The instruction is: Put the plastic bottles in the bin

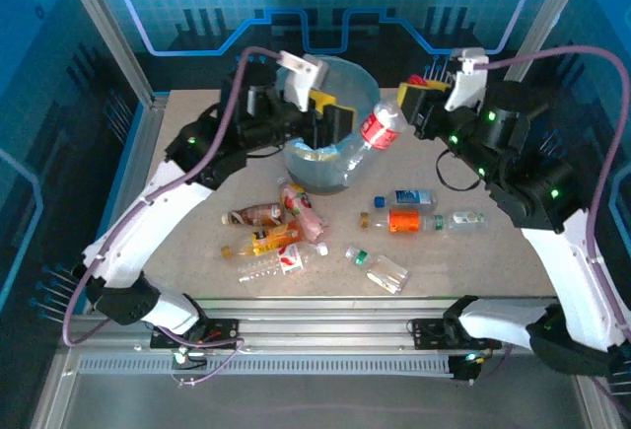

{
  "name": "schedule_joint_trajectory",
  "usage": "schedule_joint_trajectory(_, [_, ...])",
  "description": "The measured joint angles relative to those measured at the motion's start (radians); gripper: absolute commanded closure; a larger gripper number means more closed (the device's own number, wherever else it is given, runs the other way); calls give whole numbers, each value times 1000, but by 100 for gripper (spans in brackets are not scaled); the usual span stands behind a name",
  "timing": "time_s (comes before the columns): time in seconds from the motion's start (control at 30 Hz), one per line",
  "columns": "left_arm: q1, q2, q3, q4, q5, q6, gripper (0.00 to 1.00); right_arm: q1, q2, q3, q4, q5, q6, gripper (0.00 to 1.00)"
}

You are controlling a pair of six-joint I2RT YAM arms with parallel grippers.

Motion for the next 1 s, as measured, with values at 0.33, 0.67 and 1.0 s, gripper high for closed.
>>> schedule_joint_trajectory(0.33, [194,-150,-83,21,-68,-51,38,124,220,291,84,38,-174,100])
schedule_joint_trajectory(0.67, [326,-233,-126,8,-85,-79,38,163,498,602,98,23,-271,100])
schedule_joint_trajectory(1.0, [482,-209,-125,-39,-11,-105,38,171,685,771,123,11,-389,100])
